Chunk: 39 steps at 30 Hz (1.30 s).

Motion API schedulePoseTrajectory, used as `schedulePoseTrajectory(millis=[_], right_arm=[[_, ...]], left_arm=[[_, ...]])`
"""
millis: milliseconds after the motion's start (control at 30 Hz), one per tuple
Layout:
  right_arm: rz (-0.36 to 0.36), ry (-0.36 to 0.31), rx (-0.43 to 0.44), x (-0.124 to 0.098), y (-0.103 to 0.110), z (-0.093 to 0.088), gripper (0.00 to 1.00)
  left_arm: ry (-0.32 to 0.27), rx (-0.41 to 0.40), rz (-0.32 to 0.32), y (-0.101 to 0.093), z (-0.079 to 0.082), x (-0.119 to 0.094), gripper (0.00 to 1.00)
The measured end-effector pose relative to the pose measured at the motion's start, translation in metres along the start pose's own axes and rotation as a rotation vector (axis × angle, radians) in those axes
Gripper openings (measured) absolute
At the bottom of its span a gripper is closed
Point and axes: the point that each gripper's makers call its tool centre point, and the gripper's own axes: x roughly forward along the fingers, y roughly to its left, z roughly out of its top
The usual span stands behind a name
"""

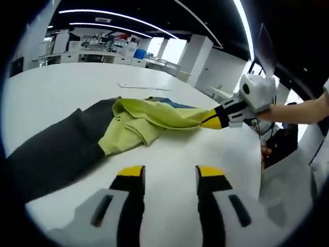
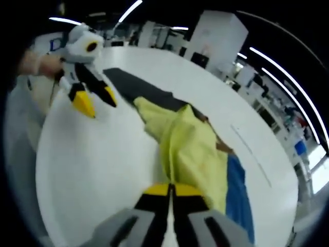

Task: Fold the garment on the visible template until the final outline fits inside the template.

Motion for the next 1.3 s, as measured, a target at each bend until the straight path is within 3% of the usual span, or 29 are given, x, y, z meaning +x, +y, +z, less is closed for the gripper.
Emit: schedulePoseTrajectory(millis=[167, 367, 500, 633, 833, 900, 1300], right_arm=[[0.004, -0.002, -0.001, -0.001, 0.0, 0.0, 0.0], [0.002, -0.007, 0.003, -0.002, -0.003, -0.001, 0.0], [-0.002, -0.009, 0.009, -0.004, -0.004, 0.0, 0.0], [-0.004, -0.012, 0.018, -0.005, -0.005, 0.0, 0.0], [-0.003, -0.013, 0.024, -0.005, -0.005, 0.0, 0.0], [-0.003, -0.014, 0.028, -0.006, -0.004, 0.0, 0.0], [-0.01, -0.021, 0.053, -0.016, -0.002, -0.001, 0.0]], left_arm=[[-0.001, -0.011, 0.015, 0.007, 0.01, 0.02, 0.33], [0.03, -0.088, 0.084, 0.021, 0.01, 0.044, 0.31], [0.059, -0.099, 0.118, 0.025, 0.004, 0.054, 0.3], [0.047, -0.14, 0.135, 0.034, 0.007, 0.061, 0.23], [0.032, -0.19, 0.151, 0.038, 0.007, 0.064, 0.06], [0.026, -0.243, 0.134, 0.037, 0.006, 0.065, 0.0], [-0.018, -0.175, 0.113, 0.031, 0.024, 0.038, 0.0]])
